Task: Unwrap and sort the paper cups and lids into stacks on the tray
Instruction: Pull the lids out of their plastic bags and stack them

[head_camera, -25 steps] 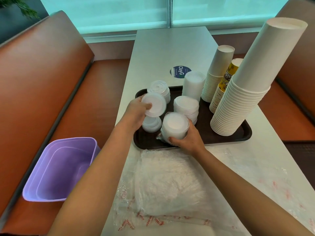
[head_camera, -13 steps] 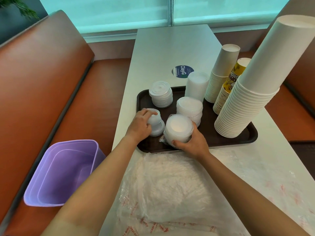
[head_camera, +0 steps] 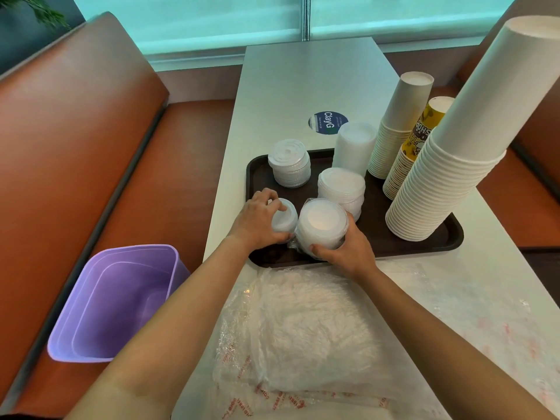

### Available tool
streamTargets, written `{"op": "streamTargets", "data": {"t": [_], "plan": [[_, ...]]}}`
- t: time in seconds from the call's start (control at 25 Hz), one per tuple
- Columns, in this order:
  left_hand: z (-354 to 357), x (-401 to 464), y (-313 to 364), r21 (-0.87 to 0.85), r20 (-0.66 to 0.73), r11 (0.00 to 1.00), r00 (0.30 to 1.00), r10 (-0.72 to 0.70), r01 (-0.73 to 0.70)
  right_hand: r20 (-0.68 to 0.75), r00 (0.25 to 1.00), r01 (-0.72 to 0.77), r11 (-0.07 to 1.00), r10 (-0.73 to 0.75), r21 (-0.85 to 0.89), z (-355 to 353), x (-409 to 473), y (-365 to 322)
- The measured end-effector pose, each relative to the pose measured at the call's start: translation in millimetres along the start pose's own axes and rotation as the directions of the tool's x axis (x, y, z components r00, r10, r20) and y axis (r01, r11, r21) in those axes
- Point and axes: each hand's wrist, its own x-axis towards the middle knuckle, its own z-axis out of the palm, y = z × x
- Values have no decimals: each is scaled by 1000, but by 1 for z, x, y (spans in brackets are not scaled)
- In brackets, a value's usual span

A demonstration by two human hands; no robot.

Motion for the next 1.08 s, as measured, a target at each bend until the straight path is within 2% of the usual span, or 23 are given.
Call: {"op": "streamTargets", "data": {"t": [0.08,0.2,0.32,0.56,0.76,1.08], "plan": [[-1,2,-2,6,9,1000,1000,-8,8,0,1000,-1,1000,1,-5,0,0,0],[-5,6,-1,-48,197,996,978,-61,72,-5,1000,-11,1000,11,-18,0,0,0],[-8,11,0,90,337,996,941,-37,6,-11,1000,-14,1000,14,-11,1,1,-2],[-5,25,0,26,259,984,950,-177,176,-14,1000,-6,1000,6,-12,0,1,-3],[-3,30,0,95,325,989,936,-137,112,-6,1000,-8,1000,8,-13,0,0,-4],[-4,36,2,174,295,976,938,-181,134,1,1000,-14,1000,14,-11,0,-1,-4]]}}
